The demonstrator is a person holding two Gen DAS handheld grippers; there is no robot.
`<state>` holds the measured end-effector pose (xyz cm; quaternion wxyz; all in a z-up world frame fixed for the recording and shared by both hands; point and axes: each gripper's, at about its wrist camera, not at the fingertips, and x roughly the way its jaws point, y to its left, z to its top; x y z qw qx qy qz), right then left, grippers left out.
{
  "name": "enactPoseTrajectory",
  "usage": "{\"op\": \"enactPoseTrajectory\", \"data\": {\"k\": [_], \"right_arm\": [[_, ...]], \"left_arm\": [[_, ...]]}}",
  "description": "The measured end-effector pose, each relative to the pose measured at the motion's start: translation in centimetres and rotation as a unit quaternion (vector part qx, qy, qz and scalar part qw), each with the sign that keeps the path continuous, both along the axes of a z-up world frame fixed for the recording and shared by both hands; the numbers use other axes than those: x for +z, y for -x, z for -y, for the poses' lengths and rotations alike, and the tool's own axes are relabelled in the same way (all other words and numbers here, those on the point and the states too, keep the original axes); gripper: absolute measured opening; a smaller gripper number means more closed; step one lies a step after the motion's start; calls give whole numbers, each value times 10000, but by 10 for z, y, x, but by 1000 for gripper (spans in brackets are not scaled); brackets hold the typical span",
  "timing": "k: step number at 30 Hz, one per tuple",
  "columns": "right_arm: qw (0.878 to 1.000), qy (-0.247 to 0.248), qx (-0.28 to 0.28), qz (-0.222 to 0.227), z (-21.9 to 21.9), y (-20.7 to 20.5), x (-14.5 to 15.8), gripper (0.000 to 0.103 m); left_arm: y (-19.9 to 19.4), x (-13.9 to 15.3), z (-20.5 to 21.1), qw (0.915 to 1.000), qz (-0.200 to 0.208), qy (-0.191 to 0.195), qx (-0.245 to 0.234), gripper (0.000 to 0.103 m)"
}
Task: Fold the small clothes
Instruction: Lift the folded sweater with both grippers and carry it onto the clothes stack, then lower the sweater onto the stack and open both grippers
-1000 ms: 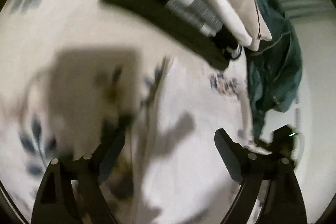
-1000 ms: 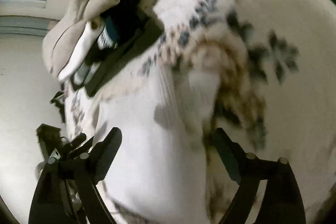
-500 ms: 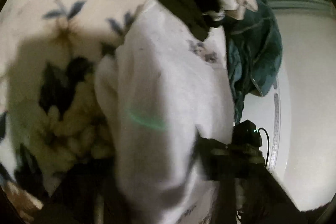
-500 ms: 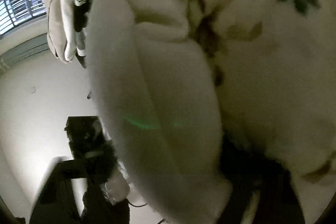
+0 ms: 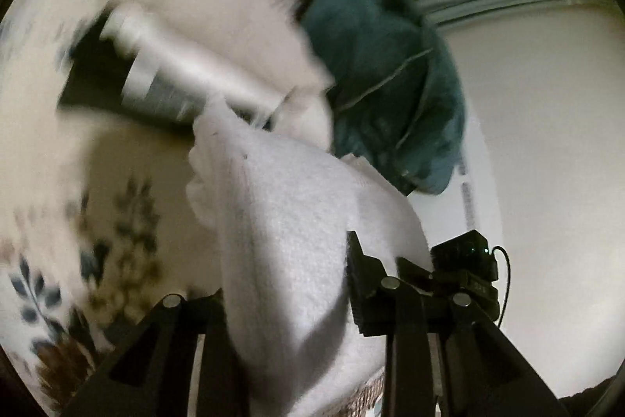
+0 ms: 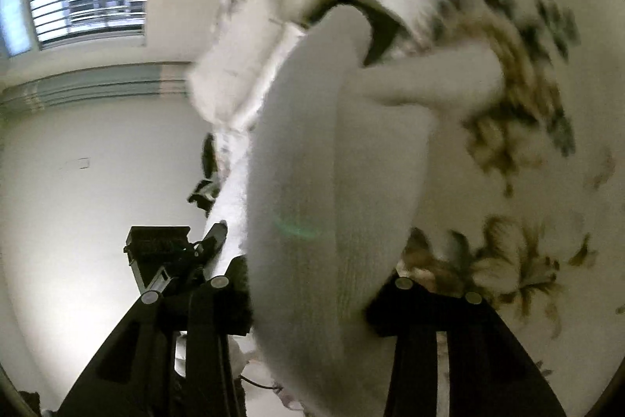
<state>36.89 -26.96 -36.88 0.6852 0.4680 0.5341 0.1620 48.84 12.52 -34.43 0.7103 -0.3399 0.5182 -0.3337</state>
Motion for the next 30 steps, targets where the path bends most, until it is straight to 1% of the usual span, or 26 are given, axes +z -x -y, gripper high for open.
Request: {"op": "enactPoseTrajectory", "data": {"k": [1, 2, 3, 4, 5, 6, 8, 9, 10, 11, 12, 13, 14, 16, 18, 19, 20, 22, 23, 24, 25, 26, 27, 28, 29, 30], "right_arm": [[9999, 43, -8, 132, -1, -9, 23, 44], [9997, 67, -3, 223, 0, -13, 38, 44], [9991, 126, -2, 415, 0, -27, 68, 44], [9986, 159, -6, 508, -4, -38, 82, 44], [9977, 198, -23, 653, -8, -61, 103, 44], [9964, 212, -51, 821, -9, -82, 125, 44], [9942, 238, -90, 1049, -12, -118, 153, 44], [9927, 260, -89, 1176, -16, -146, 166, 44], [9920, 287, -90, 1230, -20, -165, 170, 44], [9909, 327, -74, 1300, -27, -185, 171, 44], [9909, 331, -54, 1307, -33, -213, 166, 44], [9911, 328, -56, 1287, -34, -227, 159, 44], [9918, 316, -36, 1237, -40, -254, 143, 44], [9938, 325, 22, 1063, -46, -286, 111, 44], [9966, 358, 52, 736, -57, -313, 64, 44], [9976, 394, 68, 565, -61, -317, 44, 44], [9981, 478, 71, 382, -65, -319, 20, 44], [9981, 566, 98, 229, -68, -324, -6, 44], [9978, 623, 131, 194, -70, -325, -14, 44], [9970, 723, 202, 190, -71, -326, -19, 46], [9963, 798, 250, 180, -71, -326, -20, 49], [9949, 951, 315, 136, -72, -326, -19, 58], [9922, 1191, 356, 19, -75, -327, -18, 63], [9898, 1368, 394, -28, -77, -326, -15, 67], [9862, 1593, 440, -52, -78, -326, -11, 78], [9801, 1927, 484, -16, -83, -324, -4, 82]], "left_arm": [[-16, 26, 1, 9999, 149, 40, -8, 24], [-30, 45, 3, 9996, 262, 54, -2, 24], [-42, 60, 2, 9993, 364, 63, 22, 24], [-64, 84, 0, 9986, 511, 105, 52, 24], [-78, 97, 0, 9982, 595, 96, 72, 24], [-101, 115, -2, 9973, 729, 60, 112, 24], [-141, 134, -4, 9956, 921, -36, 190, 25], [-161, 138, -8, 9946, 1008, -114, 229, 25], [-178, 138, -14, 9940, 1049, -187, 262, 25], [-186, 131, -23, 9937, 1058, -239, 273, 25], [-200, 124, -28, 9938, 1039, -300, 277, 25], [-218, 109, -33, 9939, 964, -439, 296, 25], [-226, 96, -36, 9941, 903, -528, 280, 25], [-240, 55, -43, 9932, 667, -913, 277, 25], [-243, 25, -44, 9914, 463, -1195, 250, 25], [-241, 3, -47, 9915, 290, -1244, 230, 25], [-234, -7, -49, 9915, 192, -1267, 224, 24], [-227, -21, -54, 9922, 103, -1214, 251, 26], [-224, -24, -57, 9920, 72, -1227, 285, 28], [-220, -25, -60, 9920, 44, -1218, 326, 28], [-217, -24, -62, 9930, 38, -1132, 347, 28], [-214, -23, -64, 9929, 35, -1117, 415, 32], [-211, -20, -64, 9900, 76, -1304, 525, 48], [-212, -16, -64, 9854, 142, -1576, 620, 63], [-210, -13, -62, 9794, 200, -1888, 692, 90], [-206, -10, -61, 9724, 254, -2182, 785, 94]]}}
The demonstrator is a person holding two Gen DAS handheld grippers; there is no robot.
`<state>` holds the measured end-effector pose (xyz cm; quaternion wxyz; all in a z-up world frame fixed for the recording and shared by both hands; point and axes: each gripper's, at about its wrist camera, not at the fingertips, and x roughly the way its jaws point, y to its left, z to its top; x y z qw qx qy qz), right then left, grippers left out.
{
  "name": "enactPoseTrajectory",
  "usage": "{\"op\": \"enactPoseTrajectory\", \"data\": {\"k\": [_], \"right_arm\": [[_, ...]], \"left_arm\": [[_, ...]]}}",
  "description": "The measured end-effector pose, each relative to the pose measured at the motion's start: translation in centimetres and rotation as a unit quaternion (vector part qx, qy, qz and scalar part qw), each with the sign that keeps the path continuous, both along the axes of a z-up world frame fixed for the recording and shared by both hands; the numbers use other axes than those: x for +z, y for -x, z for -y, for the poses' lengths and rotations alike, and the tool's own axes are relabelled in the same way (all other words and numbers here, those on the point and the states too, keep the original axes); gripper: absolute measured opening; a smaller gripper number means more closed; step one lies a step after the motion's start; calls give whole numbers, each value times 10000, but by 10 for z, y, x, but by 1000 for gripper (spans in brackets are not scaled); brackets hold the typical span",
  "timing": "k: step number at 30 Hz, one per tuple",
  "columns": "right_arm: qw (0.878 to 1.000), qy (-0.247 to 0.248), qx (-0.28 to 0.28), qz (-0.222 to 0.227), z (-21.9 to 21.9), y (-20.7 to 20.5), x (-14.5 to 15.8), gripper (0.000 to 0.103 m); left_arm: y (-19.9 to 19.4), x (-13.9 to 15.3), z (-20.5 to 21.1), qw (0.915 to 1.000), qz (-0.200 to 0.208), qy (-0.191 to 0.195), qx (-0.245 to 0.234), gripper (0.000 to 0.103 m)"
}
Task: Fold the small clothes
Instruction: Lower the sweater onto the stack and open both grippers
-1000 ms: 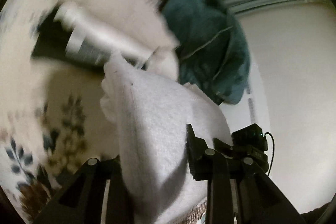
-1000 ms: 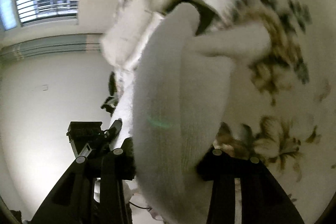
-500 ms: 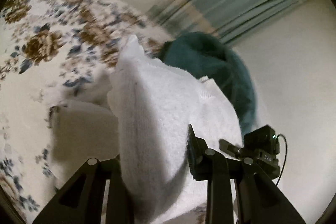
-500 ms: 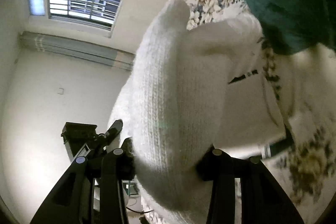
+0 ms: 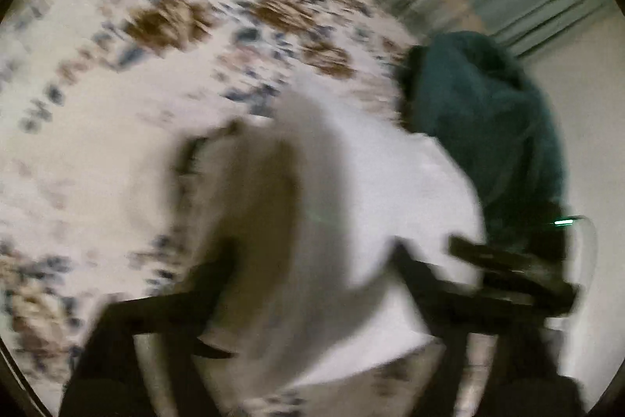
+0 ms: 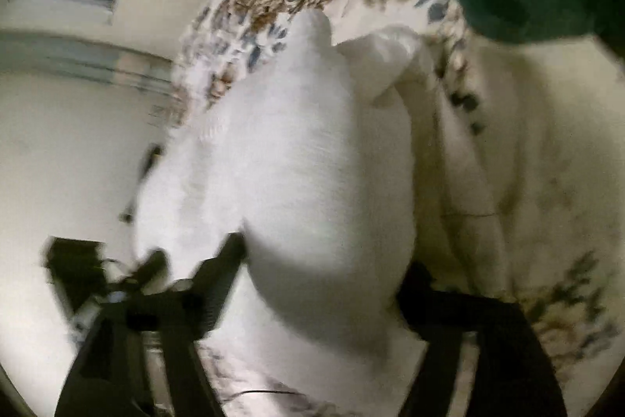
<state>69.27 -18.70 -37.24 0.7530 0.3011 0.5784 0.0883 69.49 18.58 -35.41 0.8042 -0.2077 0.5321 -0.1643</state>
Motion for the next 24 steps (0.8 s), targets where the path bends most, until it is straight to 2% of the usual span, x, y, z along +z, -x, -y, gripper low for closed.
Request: {"op": "enactPoseTrajectory", "data": {"k": [2, 3, 5, 7, 8, 10, 12, 15, 20, 24], "right_arm": [[9987, 508, 51, 82, -6, 0, 7, 86], [9972, 728, 105, 94, -10, 1, 11, 93], [9938, 1085, 178, 156, -17, 2, 19, 96], [9858, 1643, 181, 310, -23, 10, 36, 98], [9812, 1886, 140, 398, -24, 16, 46, 102], [9711, 2319, 67, 553, -26, 30, 61, 103], [9555, 2876, -6, 656, -32, 47, 74, 103], [9359, 3441, -49, 751, -40, 84, 98, 103], [9241, 3720, -57, 880, -47, 148, 139, 103], [9174, 3822, -168, 1098, -45, 205, 187, 103]], "left_arm": [[4, 2, 4, 9996, 12, -281, 56, 95], [3, 0, 6, 9991, 9, -415, 81, 97], [5, 2, 12, 9964, 125, -833, 133, 100], [12, 9, 22, 9918, 295, -1240, 116, 100], [19, 15, 29, 9884, 389, -1468, 93, 100], [30, 21, 37, 9837, 517, -1721, 93, 100], [45, 29, 42, 9803, 637, -1865, 122, 100], [74, 41, 50, 9740, 749, -2128, 188, 100], [120, 65, 62, 9701, 812, -2281, 184, 100], [165, 102, 70, 9662, 999, -2372, 152, 100]]}}
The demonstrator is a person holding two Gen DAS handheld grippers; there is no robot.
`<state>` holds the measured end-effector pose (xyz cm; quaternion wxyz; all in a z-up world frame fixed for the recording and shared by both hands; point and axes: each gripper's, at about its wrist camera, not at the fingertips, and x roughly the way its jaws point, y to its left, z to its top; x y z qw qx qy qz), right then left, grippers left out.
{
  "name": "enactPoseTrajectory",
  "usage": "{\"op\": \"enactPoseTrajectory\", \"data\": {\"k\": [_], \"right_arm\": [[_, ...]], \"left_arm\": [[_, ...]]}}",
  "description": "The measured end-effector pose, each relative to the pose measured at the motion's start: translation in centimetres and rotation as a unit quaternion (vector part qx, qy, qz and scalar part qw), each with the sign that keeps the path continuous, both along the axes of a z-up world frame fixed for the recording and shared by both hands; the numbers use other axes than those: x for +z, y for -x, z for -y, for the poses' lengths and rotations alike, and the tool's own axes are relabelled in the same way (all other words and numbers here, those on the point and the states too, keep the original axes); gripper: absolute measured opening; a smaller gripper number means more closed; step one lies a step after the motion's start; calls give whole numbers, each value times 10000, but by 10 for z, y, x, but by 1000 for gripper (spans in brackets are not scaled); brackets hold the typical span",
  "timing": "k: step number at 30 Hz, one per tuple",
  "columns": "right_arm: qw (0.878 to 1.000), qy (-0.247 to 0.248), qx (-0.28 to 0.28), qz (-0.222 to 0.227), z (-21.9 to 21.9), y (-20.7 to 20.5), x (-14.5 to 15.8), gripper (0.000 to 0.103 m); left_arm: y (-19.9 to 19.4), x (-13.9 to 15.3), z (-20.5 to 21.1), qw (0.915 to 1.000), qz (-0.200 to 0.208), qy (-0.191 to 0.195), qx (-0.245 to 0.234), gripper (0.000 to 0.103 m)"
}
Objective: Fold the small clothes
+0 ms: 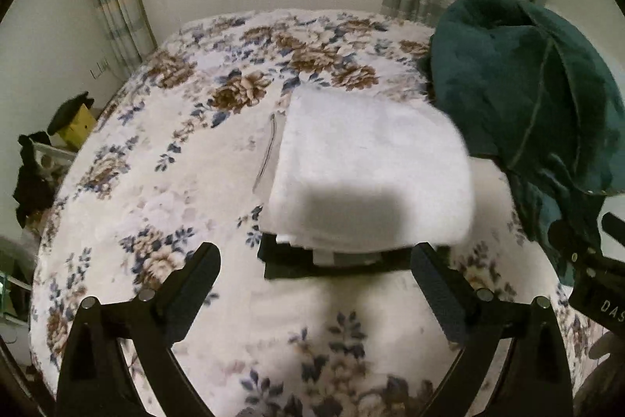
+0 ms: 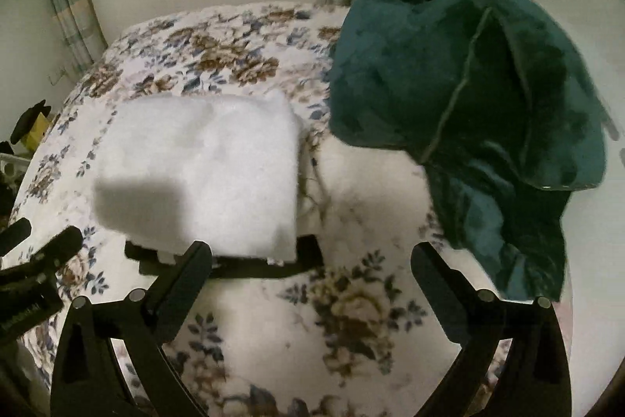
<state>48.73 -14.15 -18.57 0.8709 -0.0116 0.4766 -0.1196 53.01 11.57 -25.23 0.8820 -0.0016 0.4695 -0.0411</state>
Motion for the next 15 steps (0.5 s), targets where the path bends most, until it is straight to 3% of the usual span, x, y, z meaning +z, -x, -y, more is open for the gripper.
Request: {"op": "enactPoseTrajectory", "data": {"k": [10, 15], "right_arm": [[9971, 142, -134, 733, 7, 146, 130, 103], [9925, 289, -65, 1189, -2, 222, 199, 103]], "left_arm": [[116, 118, 9, 9976, 653, -30, -219, 100], [168, 167, -1, 9955, 940, -2, -74, 100]]}}
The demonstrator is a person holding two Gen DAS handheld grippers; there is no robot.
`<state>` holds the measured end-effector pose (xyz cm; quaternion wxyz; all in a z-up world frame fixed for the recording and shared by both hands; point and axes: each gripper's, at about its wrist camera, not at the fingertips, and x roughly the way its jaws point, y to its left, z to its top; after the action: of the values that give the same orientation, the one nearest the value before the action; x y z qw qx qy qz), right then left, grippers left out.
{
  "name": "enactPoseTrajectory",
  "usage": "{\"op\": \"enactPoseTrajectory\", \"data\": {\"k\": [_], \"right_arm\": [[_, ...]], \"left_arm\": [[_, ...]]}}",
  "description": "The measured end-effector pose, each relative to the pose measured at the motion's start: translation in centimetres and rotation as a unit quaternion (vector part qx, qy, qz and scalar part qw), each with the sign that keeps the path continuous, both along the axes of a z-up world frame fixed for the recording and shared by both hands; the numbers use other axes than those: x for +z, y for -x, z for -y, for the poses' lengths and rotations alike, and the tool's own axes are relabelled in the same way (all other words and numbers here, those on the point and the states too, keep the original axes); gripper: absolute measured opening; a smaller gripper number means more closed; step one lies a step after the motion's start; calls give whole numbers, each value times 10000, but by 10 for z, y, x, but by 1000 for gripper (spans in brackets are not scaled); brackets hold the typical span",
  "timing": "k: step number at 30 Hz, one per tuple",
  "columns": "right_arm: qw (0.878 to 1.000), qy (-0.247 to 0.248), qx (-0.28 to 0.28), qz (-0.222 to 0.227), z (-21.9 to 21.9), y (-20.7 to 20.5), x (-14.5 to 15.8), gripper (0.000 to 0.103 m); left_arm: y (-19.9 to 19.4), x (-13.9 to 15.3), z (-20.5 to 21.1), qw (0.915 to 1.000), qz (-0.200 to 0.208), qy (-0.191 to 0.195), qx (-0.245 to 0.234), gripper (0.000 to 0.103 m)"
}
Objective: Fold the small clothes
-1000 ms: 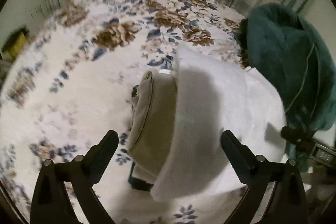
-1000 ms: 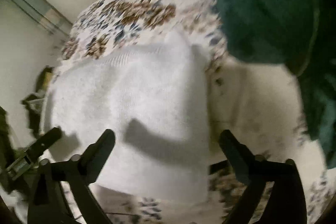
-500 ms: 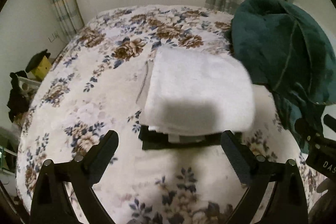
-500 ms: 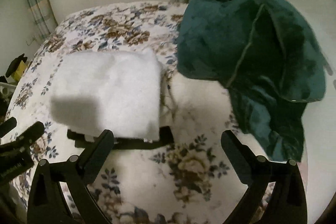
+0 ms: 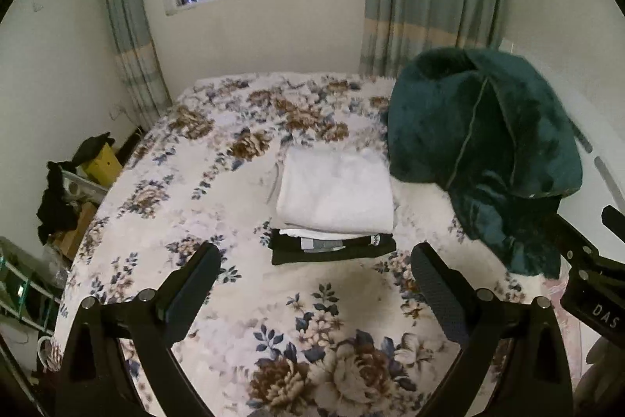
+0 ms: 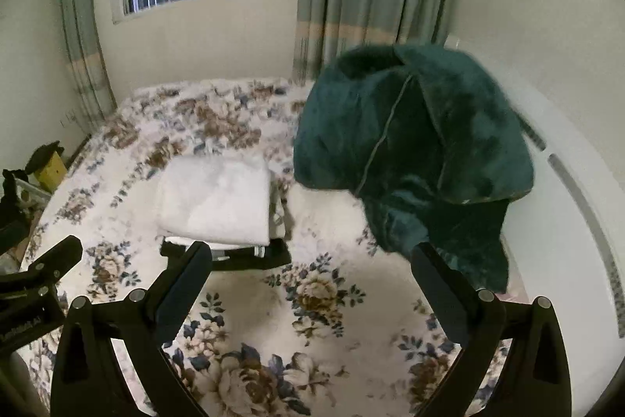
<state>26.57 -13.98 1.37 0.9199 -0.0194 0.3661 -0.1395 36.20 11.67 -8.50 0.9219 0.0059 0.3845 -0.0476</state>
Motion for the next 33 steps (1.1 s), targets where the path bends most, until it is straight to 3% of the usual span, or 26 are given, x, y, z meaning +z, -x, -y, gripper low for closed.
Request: {"op": "enactPoseTrajectory", "data": {"k": [8, 16, 23, 33], "right_arm": [[9975, 132, 305, 626, -22, 100, 95, 103], [9946, -58, 492, 915, -33, 172, 145, 103], [9931, -83, 565, 1020, -34, 202, 159, 103], [9930, -105, 603, 1010, -34, 211, 159, 103]], "left_arm": [[69, 58, -15, 9985, 436, 127, 290, 100], [116, 86, -19, 9966, 727, 188, 335, 100], [135, 91, -17, 9958, 856, 195, 267, 100], [142, 95, -20, 9945, 967, 207, 352, 103]]}}
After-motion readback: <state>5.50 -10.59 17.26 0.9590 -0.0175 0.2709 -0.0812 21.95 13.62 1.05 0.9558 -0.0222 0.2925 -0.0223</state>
